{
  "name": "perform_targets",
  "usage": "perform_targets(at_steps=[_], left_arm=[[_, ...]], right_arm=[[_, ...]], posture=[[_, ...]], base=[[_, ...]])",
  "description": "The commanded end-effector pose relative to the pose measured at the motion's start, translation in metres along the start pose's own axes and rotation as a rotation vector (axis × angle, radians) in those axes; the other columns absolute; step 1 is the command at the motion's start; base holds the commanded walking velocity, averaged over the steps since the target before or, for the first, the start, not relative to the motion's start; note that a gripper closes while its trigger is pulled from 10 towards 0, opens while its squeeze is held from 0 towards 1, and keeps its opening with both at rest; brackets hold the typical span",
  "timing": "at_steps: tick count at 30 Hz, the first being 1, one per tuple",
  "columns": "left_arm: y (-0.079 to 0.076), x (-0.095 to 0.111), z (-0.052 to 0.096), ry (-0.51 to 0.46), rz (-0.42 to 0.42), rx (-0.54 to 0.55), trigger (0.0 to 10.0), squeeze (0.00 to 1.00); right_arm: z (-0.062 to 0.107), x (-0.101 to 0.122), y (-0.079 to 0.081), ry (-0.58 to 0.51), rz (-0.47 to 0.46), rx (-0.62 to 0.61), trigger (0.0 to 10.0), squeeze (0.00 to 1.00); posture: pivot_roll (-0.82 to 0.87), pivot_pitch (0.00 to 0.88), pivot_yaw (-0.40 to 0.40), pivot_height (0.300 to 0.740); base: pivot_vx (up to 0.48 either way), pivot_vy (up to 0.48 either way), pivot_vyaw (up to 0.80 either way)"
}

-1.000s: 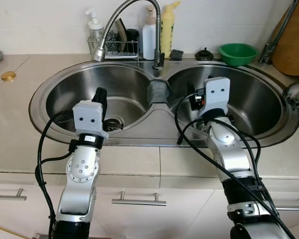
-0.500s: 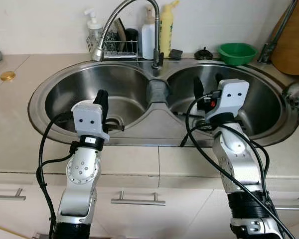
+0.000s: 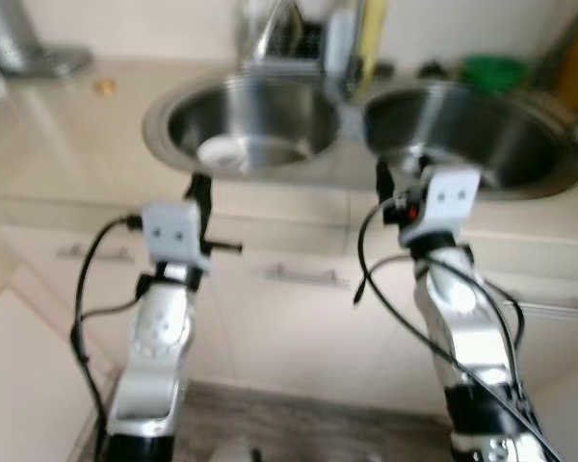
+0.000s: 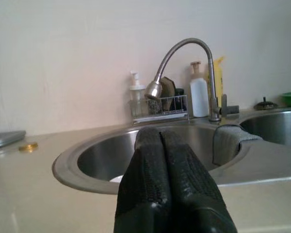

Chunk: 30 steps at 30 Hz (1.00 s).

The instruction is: Kitchen organization

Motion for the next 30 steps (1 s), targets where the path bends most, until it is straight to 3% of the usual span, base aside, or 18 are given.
perform_targets(at_steps=[1, 13, 23, 30], left_arm=[[-0.004, 0.001, 0.0, 0.003, 0.009, -0.012, 10.0, 0.0], [-0.004, -0.001, 0.0, 0.007, 0.008, -0.013, 10.0, 0.0], [-0.002, -0.003, 0.0, 0.02, 0.017, -0.008, 10.0, 0.0], [-0.004, -0.006, 0.002, 0.031, 0.029, -0.017, 10.0, 0.0]], right_arm=[[0.0, 0.002, -0.005, -0.004, 0.018, -0.014, 10.0, 0.0], [0.002, -0.002, -0.015, 0.011, 0.046, -0.051, 10.0, 0.0], [0.006, -0.008, -0.02, 0.036, 0.062, -0.066, 10.0, 0.0], [0.011, -0.013, -0.025, 0.059, 0.077, -0.077, 10.0, 0.0]], posture=[[0.01, 0.021, 0.018, 0.74], [0.01, 0.018, 0.019, 0.74], [0.01, 0.01, 0.022, 0.74], [0.01, 0.006, 0.024, 0.74]], base=[[-0.277, 0.0, 0.0], [-0.269, 0.0, 0.0], [0.0, 0.0, -0.15], [0.0, 0.479, -0.69]])
Point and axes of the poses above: a point about 5 cm out from each wrist's last joint towards the gripper, its own z axis pointing back from the gripper into the wrist, its own x axis along the axis of the wrist's last joint, y = z × x, the point moved 4 cm from there along -z, pointing out of the wrist towards the gripper, and after that the axes turned 10 degrees about -z, right-handed, at the moved point
